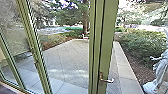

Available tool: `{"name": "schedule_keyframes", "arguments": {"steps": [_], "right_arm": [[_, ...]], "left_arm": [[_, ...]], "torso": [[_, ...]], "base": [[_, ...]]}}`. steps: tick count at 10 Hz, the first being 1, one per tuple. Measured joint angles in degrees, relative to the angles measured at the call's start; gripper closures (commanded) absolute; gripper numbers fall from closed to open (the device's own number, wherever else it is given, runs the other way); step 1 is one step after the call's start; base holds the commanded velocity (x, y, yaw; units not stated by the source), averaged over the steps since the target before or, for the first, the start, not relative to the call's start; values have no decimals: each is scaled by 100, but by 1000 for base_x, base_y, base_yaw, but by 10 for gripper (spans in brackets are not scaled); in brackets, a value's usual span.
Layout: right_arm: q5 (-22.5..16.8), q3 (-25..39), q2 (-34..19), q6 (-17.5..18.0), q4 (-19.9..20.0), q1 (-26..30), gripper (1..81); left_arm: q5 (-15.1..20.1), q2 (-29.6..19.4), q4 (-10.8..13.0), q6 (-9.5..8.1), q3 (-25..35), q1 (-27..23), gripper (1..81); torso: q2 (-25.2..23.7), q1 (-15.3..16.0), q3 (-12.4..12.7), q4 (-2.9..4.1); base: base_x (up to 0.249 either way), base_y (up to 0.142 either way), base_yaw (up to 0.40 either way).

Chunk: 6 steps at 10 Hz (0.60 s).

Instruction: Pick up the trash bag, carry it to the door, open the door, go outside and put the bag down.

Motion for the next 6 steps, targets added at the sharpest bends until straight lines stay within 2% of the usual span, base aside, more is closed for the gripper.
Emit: {"name": "schedule_keyframes", "arguments": {"steps": [3, 6], "right_arm": [[-677, 37, -160, 16, 441, 880, 10], [-1346, 37, -223, 283, 669, 1757, 10]], "left_arm": [[0, 38, -23, 0, -48, 0, 811], [0, 38, -61, 0, -50, 1, 811]], "torso": [[0, 0, 0, 0], [2, 0, 0, 0]], "base": [[0, 0, 0], [0, 0, 0]]}}
